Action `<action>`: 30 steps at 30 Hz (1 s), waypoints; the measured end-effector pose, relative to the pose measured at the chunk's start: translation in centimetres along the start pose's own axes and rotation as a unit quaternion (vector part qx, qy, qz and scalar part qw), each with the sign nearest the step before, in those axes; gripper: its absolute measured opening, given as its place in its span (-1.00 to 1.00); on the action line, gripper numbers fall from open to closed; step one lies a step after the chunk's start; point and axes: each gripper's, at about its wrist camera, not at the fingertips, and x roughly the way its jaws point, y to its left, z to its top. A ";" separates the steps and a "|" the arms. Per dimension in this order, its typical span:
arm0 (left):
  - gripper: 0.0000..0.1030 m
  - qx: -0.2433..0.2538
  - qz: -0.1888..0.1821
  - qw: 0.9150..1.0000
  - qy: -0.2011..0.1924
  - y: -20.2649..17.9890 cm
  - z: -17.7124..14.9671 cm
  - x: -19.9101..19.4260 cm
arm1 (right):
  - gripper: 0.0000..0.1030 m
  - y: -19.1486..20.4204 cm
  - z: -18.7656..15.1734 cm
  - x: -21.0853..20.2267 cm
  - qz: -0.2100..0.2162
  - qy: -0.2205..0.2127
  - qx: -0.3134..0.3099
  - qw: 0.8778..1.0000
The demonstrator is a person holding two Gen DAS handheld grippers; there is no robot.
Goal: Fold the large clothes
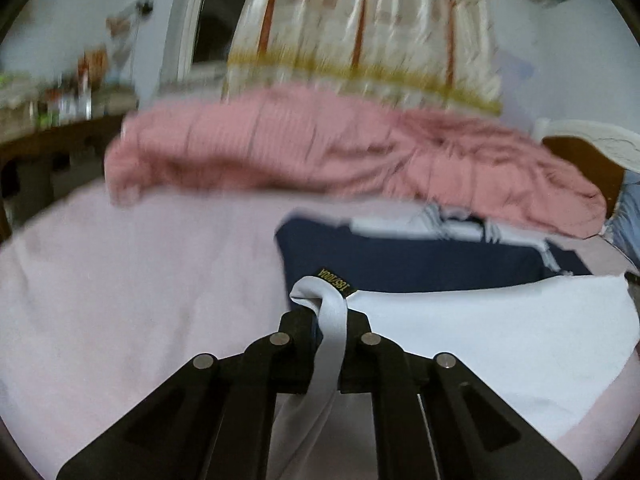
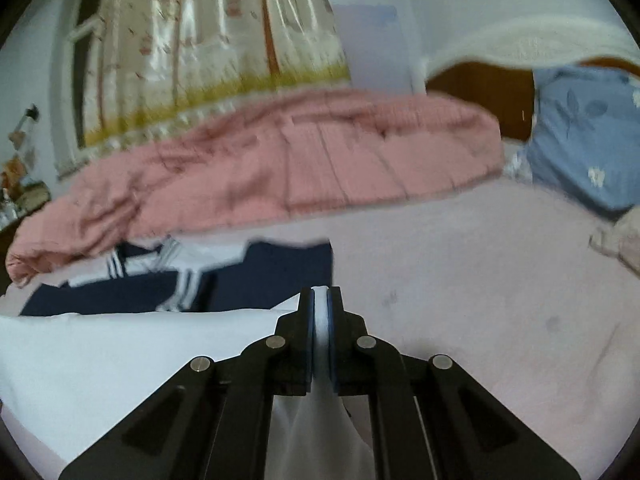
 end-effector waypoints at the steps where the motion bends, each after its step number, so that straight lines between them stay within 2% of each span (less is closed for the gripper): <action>1: -0.87 -0.010 0.000 1.000 0.021 0.4 0.0 0.9 | -0.87 -0.4 -0.2 0.5 0.000 0.014 0.005 1.000; 3: -0.84 -0.018 -0.004 0.998 0.057 0.7 -0.3 2.3 | -0.87 -1.1 -0.6 2.1 -0.002 0.051 0.019 0.999; 5: -0.72 -0.013 0.009 0.997 0.078 0.5 -0.8 3.2 | -0.87 -1.4 -1.0 3.0 -0.001 0.075 0.025 0.997; 7: -0.63 -0.008 0.015 0.997 0.079 0.3 -0.9 3.1 | -0.87 -1.4 -1.3 3.2 -0.005 0.081 0.024 0.996; 9: -0.39 -0.005 0.026 0.997 0.066 0.0 -0.9 2.5 | -0.85 -1.5 -1.3 3.0 -0.005 0.077 0.025 0.997; 11: 0.13 -0.008 0.037 0.998 0.041 0.1 -0.8 1.6 | -0.65 -1.5 -1.2 2.3 -0.013 0.063 0.025 0.998; 12: 0.28 -0.011 0.040 0.999 0.024 0.3 -0.7 0.9 | -0.34 -1.5 -1.1 1.9 -0.023 0.056 0.024 0.998; 13: 0.54 -0.012 0.046 0.999 0.003 0.4 -0.5 0.0 | 0.08 -1.4 -1.0 1.2 -0.039 0.043 0.020 0.998; 14: 0.64 -0.012 0.051 0.998 -0.019 0.4 -0.5 -1.0 | 0.27 -1.1 -0.9 0.1 -0.048 0.021 0.014 0.999; 15: 0.65 -0.008 0.052 0.998 -0.038 0.2 -0.5 -2.1 | 0.46 -0.8 -0.9 -1.2 -0.046 -0.004 0.006 0.999; 17: 0.74 0.007 0.049 0.997 -0.054 -0.4 -0.5 -3.4 | 0.49 0.1 -0.8 -3.0 -0.036 -0.024 -0.012 0.999; 19: 0.76 0.031 0.043 0.997 -0.049 -1.5 -0.7 -4.2 | 0.67 1.4 -1.1 -4.6 -0.005 -0.026 -0.034 0.999; 21: 0.78 0.059 0.032 0.997 -0.033 -3.1 -1.0 -4.6 | 0.67 2.8 -1.5 -5.2 0.027 -0.007 -0.059 0.998; 23: 0.78 0.087 0.017 0.996 -0.008 -5.0 -1.5 -4.6 | 0.67 5.1 -2.3 -5.0 0.067 0.038 -0.102 0.992; 25: 0.78 0.113 -0.003 0.993 0.035 -6.8 -2.3 -3.4 | 0.67 6.9 -3.5 -4.1 0.089 0.082 -0.133 0.984; 27: 0.78 0.136 -0.006 0.987 0.080 -8.1 -3.3 -1.9 | 0.67 8.5 -5.0 -2.7 0.065 0.120 -0.172 0.976; 28: 0.81 0.146 0.011 0.984 0.099 -8.4 -3.8 -0.9 | 0.67 9.1 -5.6 -2.0 0.035 0.131 -0.195 0.971; 30: 0.81 0.147 0.017 0.982 0.114 -8.5 -4.1 -0.3 | 0.67 9.7 -6.5 -1.4 0.014 0.142 -0.215 0.966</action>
